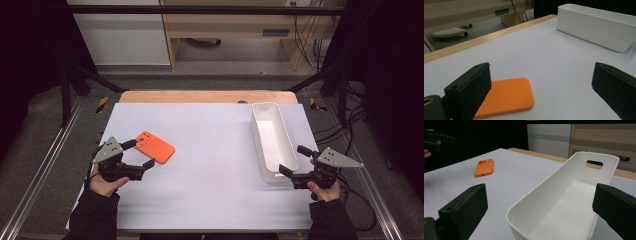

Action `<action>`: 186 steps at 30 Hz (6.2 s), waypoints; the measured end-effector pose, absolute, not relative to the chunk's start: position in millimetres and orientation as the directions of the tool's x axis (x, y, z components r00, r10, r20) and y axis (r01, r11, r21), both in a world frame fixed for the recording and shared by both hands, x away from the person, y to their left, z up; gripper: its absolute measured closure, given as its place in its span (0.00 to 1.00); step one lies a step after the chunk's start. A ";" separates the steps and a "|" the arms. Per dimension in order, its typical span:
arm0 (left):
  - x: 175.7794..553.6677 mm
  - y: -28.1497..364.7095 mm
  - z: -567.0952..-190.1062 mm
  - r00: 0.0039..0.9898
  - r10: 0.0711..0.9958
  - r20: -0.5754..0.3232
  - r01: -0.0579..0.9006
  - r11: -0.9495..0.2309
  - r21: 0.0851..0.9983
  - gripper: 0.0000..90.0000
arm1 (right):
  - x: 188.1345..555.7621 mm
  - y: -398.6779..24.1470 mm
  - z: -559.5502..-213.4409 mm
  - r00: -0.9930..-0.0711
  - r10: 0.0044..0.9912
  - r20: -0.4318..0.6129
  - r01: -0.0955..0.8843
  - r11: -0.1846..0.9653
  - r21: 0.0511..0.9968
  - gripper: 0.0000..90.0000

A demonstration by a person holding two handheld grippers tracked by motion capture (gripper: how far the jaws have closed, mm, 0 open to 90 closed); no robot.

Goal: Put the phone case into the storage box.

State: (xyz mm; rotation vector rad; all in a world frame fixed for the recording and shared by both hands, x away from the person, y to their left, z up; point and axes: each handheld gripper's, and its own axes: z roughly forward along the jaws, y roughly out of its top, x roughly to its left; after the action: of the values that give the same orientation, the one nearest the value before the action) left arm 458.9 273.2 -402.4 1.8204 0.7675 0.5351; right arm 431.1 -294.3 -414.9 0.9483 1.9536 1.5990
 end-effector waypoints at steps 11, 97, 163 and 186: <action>473.7 263.7 -400.3 0.650 0.759 0.022 0.316 -0.297 0.901 0.10 | 431.0 -294.3 -414.4 -0.663 0.743 0.086 0.231 0.095 0.968 0.01; 580.5 198.0 -468.3 0.589 0.806 0.049 0.567 -0.456 0.686 1.00 | 432.9 -291.9 -416.6 -0.668 0.741 0.069 0.239 0.125 0.963 0.01; 503.7 227.0 -460.2 0.696 0.712 0.093 0.537 -0.603 0.590 1.00 | 431.8 -292.5 -416.4 -0.675 0.733 0.079 0.245 0.122 0.962 0.01; 483.3 248.8 -458.4 0.700 0.707 0.101 0.544 -0.619 0.566 1.00 | 432.1 -292.2 -416.9 -0.676 0.733 0.076 0.244 0.126 0.962 0.01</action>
State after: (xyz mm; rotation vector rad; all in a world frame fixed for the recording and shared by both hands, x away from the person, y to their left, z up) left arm 483.3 248.8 -458.4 2.4035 0.9588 0.4328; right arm 432.1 -292.2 -416.9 0.9423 1.9918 1.5723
